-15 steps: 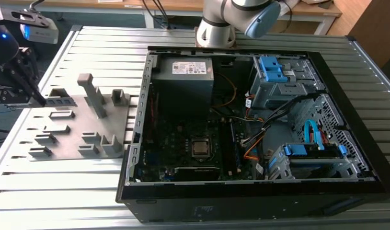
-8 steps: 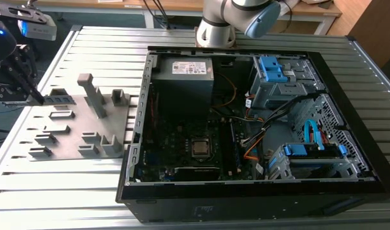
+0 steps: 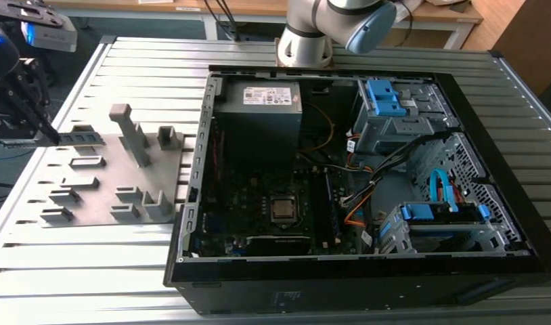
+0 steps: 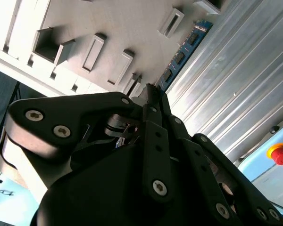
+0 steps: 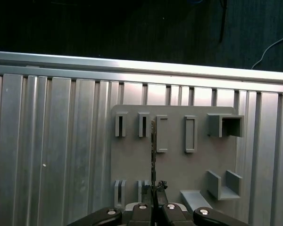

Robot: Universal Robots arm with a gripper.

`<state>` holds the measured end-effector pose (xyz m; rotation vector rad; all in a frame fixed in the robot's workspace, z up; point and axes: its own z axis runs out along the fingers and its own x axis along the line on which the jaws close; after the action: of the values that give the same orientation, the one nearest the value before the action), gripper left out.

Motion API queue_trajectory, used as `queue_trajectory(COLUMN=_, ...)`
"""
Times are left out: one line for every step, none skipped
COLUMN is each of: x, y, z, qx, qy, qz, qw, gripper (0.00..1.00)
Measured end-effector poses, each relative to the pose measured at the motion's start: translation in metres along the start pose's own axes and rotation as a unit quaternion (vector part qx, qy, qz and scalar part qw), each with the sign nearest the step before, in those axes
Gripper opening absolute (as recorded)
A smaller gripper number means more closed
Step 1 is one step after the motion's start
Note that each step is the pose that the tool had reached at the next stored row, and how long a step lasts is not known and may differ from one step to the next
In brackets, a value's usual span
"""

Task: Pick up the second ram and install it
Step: 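Pick up the second ram and move it above second insertion slot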

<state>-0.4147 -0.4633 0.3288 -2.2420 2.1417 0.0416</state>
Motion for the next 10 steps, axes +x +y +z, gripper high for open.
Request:
queue_trajectory(x=-0.0001, y=0.0, z=-0.0012, qx=0.0, qy=0.0, qz=0.0, qw=1.0, gripper=0.14)
queue_trajectory(x=-0.0001, y=0.0, z=-0.0026, qx=0.0, qy=0.0, qz=0.0, qw=1.0, gripper=0.14)
queue_trajectory(x=-0.0002, y=0.0, z=-0.0039, qx=0.0, qy=0.0, qz=0.0, qw=1.0, gripper=0.14)
queue_trajectory(x=-0.0002, y=0.0, z=-0.005, qx=0.0, qy=0.0, qz=0.0, qw=1.0, gripper=0.14)
queue_trajectory(x=-0.0003, y=0.0, z=-0.006, qx=0.0, qy=0.0, qz=0.0, qw=1.0, gripper=0.14)
queue_trajectory(x=-0.0003, y=-0.0001, z=-0.007, qx=0.0, qy=0.0, qz=0.0, qw=1.0, gripper=0.14)
queue_trajectory(x=-0.0004, y=-0.0001, z=-0.0079, qx=0.0, qy=0.0, qz=0.0, qw=1.0, gripper=0.14)
queue_trajectory(x=-0.0004, y=-0.0001, z=-0.0088, qx=0.0, qy=0.0, qz=0.0, qw=1.0, gripper=0.14)
queue_trajectory(x=-0.0005, y=-0.0001, z=-0.0098, qx=0.0, qy=0.0, qz=0.0, qw=1.0, gripper=0.14)
queue_trajectory(x=-0.0005, y=-0.0001, z=-0.0106, qx=0.0, qy=0.0, qz=0.0, qw=1.0, gripper=0.14)
